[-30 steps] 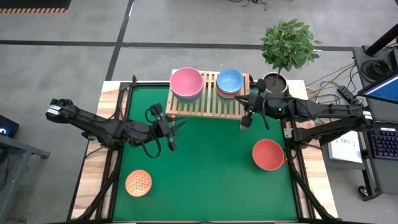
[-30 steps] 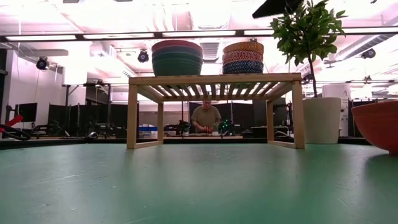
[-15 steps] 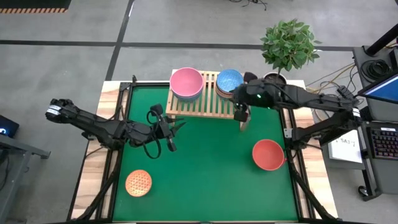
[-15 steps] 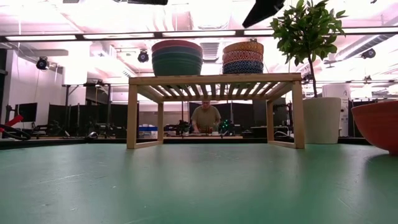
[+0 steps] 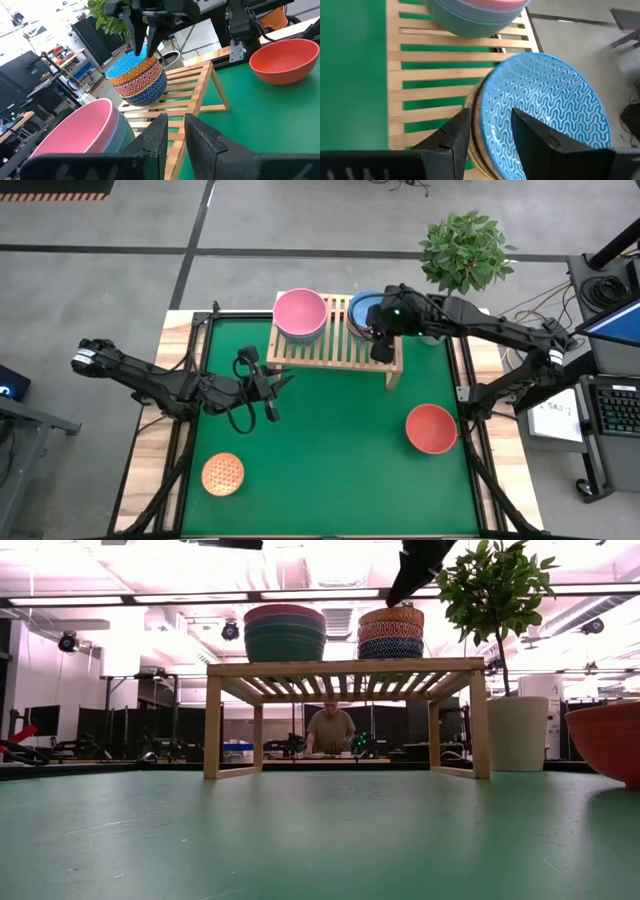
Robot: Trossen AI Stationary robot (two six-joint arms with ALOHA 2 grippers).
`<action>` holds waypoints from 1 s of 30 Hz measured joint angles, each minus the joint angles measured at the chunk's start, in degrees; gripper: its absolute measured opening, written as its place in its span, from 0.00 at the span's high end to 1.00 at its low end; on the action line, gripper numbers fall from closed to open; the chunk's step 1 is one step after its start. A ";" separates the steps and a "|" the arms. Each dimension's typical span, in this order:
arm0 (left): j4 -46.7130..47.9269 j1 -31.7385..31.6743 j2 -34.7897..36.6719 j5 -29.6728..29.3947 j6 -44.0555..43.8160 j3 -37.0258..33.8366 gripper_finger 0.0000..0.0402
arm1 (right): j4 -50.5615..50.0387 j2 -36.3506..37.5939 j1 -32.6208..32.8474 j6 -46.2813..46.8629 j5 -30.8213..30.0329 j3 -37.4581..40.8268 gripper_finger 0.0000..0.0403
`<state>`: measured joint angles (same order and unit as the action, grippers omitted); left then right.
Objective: Place and stack bowls onto a shelf
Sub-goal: Stack the light blue patterned bowl on top of the blue patterned bowl on the shelf
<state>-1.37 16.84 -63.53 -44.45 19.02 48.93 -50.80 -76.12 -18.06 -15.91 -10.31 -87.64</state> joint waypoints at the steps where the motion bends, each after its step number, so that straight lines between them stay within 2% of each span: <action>1: 0.26 0.00 0.00 0.00 -0.01 0.00 0.88 | 0.01 -0.11 -0.19 -0.22 0.05 0.00 0.67; 12: 0.83 0.00 0.00 0.00 -0.08 0.00 0.88 | 0.01 -1.04 -1.12 -1.18 0.39 0.02 0.72; 22: 1.50 0.00 0.00 0.00 -0.10 0.00 0.88 | -0.76 -1.04 -1.12 -1.11 0.42 0.09 0.81; 30: 1.52 0.00 0.00 0.00 -0.12 0.00 0.88 | -1.23 -1.04 -1.12 -1.12 0.39 0.28 0.82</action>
<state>0.14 16.84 -63.53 -44.45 18.90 48.93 -52.03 -77.17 -19.18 -17.02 -9.91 -87.35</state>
